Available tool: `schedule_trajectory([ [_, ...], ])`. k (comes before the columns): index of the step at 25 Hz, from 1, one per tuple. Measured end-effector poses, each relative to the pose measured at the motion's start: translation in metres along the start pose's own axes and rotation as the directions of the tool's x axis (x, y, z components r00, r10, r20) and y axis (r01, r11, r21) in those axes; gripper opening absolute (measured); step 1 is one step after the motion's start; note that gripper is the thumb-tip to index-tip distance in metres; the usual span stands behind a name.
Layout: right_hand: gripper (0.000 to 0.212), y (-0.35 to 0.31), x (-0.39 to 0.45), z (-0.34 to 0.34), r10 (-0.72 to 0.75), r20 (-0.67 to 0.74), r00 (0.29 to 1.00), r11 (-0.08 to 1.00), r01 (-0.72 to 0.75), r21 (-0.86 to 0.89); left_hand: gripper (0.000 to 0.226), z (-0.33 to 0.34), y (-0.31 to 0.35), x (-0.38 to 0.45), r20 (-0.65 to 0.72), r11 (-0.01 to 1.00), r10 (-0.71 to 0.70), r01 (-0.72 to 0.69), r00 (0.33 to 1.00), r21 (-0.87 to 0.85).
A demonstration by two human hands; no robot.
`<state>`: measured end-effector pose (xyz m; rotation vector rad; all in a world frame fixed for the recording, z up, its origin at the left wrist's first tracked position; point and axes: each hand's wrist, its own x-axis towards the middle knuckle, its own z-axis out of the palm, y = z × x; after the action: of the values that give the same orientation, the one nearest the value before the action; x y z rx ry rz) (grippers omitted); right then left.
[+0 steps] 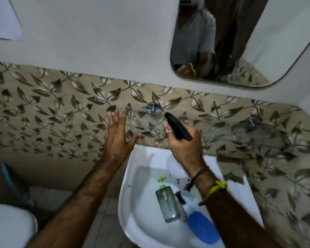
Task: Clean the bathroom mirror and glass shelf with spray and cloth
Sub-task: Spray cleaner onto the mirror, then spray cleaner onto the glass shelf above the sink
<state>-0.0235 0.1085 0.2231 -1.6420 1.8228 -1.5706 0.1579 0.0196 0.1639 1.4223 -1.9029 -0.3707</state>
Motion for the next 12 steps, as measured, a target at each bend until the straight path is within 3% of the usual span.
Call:
schedule_trajectory([
  [4, 0.022, 0.016, -0.026, 0.028, 0.117, 0.112, 0.987, 0.987, -0.128, 0.095, 0.079, -0.006, -0.018, -0.018, -0.014, 0.985, -0.160, 0.159, 0.987, -0.065],
  [6, 0.014, 0.027, -0.040, 0.039, 0.198, 0.186, 0.963, 0.967, -0.223, 0.125, 0.072, -0.010, -0.021, -0.022, 0.031, 0.983, -0.158, 0.160, 0.987, -0.086],
  [8, 0.022, 0.034, -0.048, 0.049, 0.241, 0.199, 0.950, 0.957, -0.266, 0.113, 0.069, -0.013, -0.023, -0.024, 0.049, 0.984, -0.148, 0.152, 0.988, -0.095],
  [12, 0.051, 0.034, -0.048, 0.053, 0.164, 0.141, 0.976, 0.986, -0.160, -0.040, 0.071, -0.013, -0.020, -0.020, -0.019, 0.981, -0.171, 0.168, 0.985, -0.092],
])
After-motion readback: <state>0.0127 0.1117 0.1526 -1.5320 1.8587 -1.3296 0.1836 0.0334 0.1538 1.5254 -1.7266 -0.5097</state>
